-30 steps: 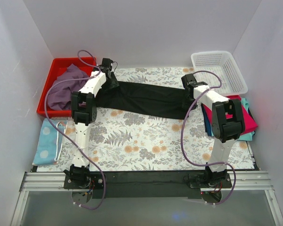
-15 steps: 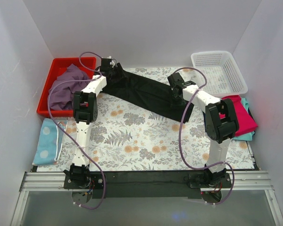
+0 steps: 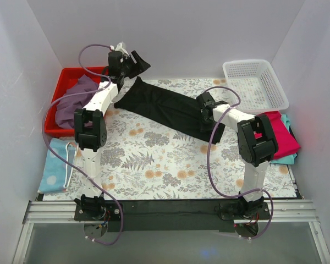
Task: Fold and stack the t-shirts
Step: Fold the tshirt
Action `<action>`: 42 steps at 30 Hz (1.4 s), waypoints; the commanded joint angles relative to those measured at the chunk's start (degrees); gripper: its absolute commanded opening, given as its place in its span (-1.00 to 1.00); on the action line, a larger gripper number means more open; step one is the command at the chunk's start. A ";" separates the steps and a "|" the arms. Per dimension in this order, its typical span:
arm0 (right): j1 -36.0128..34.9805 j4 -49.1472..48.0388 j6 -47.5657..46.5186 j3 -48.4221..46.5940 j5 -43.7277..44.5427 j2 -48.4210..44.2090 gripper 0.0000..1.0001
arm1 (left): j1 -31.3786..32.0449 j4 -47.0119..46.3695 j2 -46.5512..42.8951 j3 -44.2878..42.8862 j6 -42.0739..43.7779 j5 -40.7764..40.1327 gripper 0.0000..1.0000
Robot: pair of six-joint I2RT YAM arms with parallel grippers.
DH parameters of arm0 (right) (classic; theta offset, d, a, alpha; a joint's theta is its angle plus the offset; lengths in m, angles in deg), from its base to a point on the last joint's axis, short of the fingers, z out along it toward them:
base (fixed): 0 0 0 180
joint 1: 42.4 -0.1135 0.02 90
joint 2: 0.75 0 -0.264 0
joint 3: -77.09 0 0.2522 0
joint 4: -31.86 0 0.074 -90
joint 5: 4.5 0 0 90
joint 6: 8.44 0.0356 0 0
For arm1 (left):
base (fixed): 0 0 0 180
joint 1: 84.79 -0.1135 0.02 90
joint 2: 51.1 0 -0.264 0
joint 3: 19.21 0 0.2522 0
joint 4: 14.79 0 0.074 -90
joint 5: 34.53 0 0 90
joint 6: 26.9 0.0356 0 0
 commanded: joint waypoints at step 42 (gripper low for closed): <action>-36.70 8.99 8.04 -17.32 4.53 -1.51 -0.23 | 4.41 19.66 5.05 0.18 6.23 -7.19 0.25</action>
